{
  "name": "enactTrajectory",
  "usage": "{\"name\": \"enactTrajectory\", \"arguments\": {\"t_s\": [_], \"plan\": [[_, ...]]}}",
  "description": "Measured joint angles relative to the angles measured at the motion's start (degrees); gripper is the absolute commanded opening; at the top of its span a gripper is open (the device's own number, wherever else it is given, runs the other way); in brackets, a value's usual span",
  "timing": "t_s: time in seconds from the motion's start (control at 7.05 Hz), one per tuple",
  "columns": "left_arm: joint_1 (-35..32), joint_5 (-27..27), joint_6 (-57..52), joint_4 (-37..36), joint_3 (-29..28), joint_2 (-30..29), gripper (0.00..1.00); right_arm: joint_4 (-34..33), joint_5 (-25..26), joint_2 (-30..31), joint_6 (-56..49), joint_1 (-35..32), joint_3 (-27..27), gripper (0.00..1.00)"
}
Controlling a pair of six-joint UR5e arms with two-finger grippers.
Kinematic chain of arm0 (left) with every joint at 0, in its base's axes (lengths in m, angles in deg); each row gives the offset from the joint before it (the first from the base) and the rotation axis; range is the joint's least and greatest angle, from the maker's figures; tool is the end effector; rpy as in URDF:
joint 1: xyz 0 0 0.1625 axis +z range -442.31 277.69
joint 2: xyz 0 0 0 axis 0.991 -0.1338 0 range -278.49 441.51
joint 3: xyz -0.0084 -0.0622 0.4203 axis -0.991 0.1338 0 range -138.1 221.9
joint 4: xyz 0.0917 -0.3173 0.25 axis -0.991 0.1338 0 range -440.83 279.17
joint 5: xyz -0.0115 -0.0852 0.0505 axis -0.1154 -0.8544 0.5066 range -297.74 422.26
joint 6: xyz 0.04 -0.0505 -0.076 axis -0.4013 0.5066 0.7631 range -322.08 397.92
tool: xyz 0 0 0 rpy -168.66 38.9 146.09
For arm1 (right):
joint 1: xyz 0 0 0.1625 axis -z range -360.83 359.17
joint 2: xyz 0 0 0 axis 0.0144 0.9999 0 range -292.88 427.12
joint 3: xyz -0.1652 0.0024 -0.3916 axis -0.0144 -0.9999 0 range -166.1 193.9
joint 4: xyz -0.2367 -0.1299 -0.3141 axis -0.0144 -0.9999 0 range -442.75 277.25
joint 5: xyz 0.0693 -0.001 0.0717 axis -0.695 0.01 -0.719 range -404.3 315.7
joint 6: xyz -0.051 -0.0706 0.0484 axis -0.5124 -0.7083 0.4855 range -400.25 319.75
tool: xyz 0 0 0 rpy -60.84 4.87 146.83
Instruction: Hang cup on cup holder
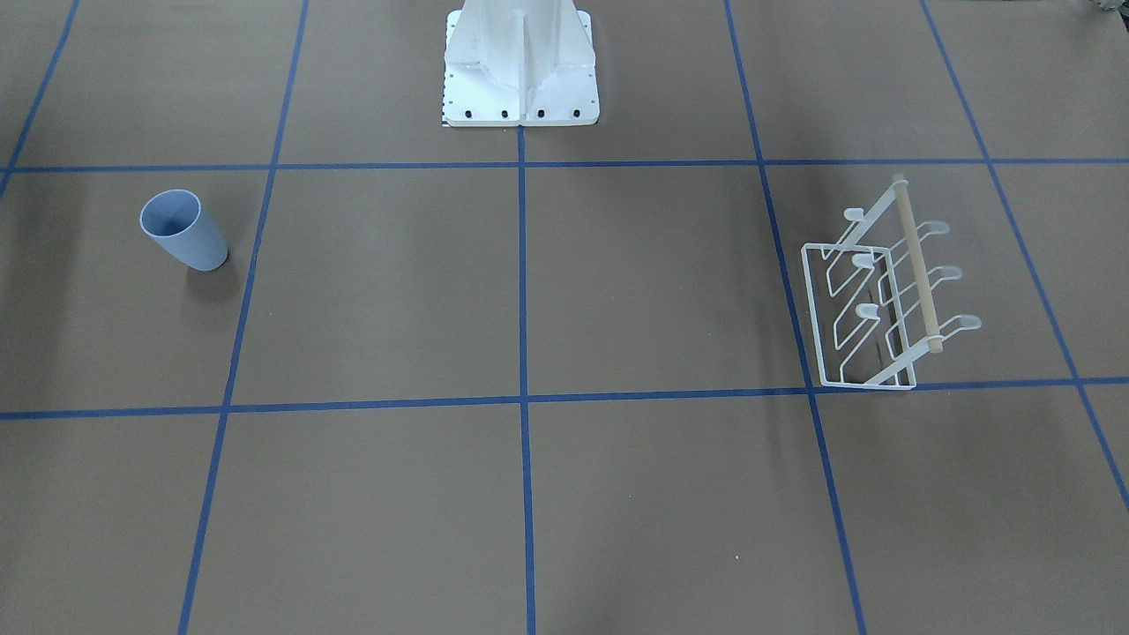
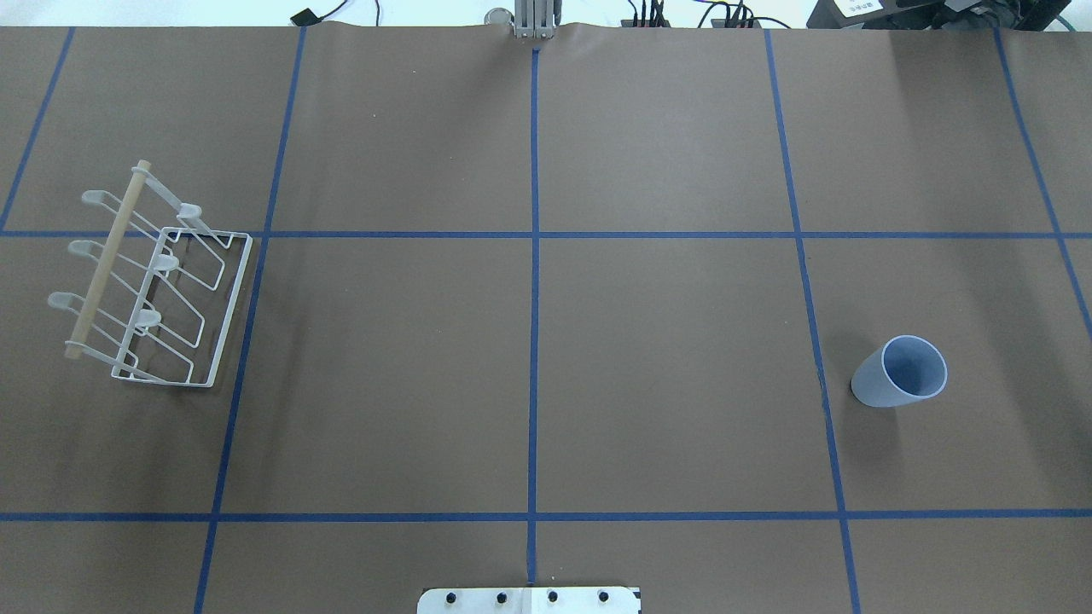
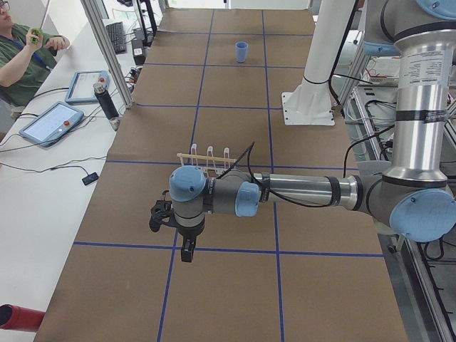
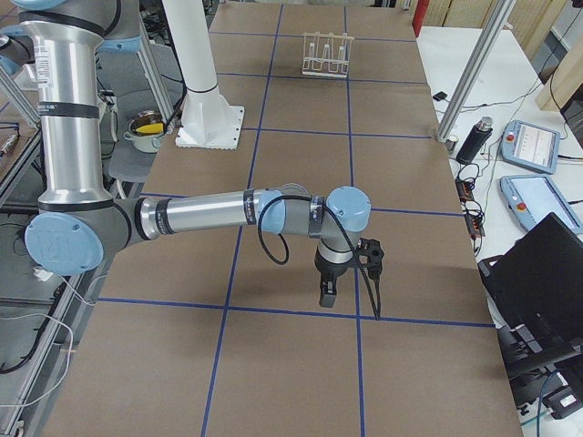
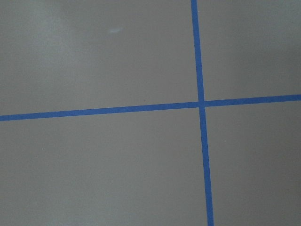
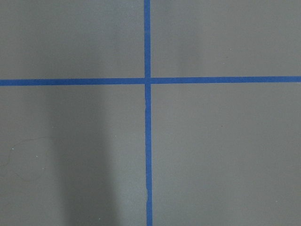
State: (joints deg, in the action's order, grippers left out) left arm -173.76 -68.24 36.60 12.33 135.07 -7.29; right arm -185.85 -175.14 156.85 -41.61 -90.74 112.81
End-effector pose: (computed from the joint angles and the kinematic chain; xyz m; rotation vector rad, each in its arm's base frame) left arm -0.0810 -0.4872 0.6405 0.1028 0.7040 0.0295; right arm 0.0674 -0.4837 0.6070 -0.0576 -0.7131 0.0002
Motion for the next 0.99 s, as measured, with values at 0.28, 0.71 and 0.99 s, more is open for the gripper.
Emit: {"name": "enactTrajectory", "arguments": {"t_s": [0.28,0.71,0.99], "plan": [[0.03,-0.01,0.00,0.00,-0.02,0.10,0.99,0.90,-0.07,-0.01,-0.16,0.00,-0.02,1.00],[-0.04,-0.18,0.00,-0.16,1.53,0.39,0.99,3.17,-1.00,-0.64,1.16,0.45,1.20,1.00],[0.15,-1.72,0.13,-0.26,5.25,1.17,0.99,4.83,-1.91,-3.88,8.58,4.26,4.57,1.00]]}}
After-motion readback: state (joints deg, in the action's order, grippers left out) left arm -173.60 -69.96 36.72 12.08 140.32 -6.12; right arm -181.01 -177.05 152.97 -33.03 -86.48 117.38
